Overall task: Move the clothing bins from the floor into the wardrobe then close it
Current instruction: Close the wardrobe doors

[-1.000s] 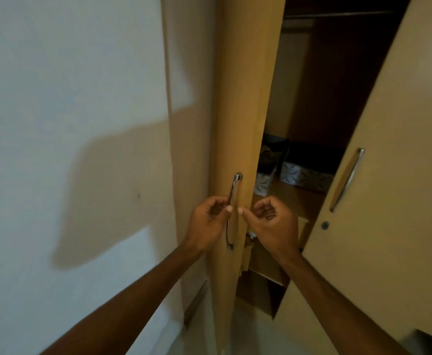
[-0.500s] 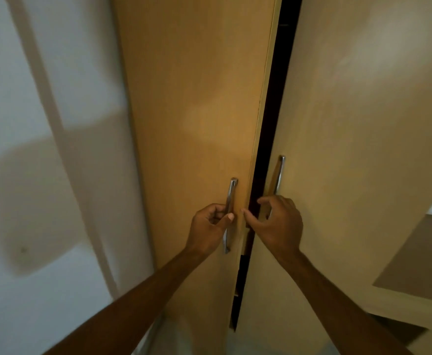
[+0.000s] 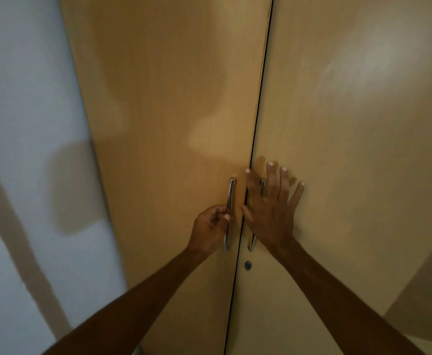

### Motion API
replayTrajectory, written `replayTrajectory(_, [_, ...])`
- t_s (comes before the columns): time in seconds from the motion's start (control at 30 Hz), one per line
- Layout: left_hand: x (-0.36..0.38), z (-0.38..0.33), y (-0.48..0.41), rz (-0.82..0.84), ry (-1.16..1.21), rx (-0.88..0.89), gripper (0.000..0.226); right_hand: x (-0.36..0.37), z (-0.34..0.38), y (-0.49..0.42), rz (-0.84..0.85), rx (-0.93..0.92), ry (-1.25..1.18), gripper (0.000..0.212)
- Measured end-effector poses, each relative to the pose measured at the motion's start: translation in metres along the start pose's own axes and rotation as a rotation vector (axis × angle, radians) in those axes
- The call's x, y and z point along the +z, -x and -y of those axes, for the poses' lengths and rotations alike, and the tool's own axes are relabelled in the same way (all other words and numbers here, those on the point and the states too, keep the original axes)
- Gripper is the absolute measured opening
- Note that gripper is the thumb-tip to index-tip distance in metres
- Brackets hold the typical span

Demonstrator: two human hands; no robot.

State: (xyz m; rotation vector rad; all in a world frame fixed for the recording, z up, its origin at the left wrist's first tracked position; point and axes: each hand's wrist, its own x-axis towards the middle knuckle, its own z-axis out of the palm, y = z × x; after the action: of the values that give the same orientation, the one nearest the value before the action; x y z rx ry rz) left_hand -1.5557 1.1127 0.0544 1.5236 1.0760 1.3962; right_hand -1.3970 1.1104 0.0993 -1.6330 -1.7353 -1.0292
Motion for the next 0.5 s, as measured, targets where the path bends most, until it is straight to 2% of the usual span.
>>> replayTrajectory(0.5, [0.017,0.016,-0.031,-0.096,-0.031,0.071,0.021,0.022,-0.012,-0.021,0.069,-0.035,-0.056,0.093])
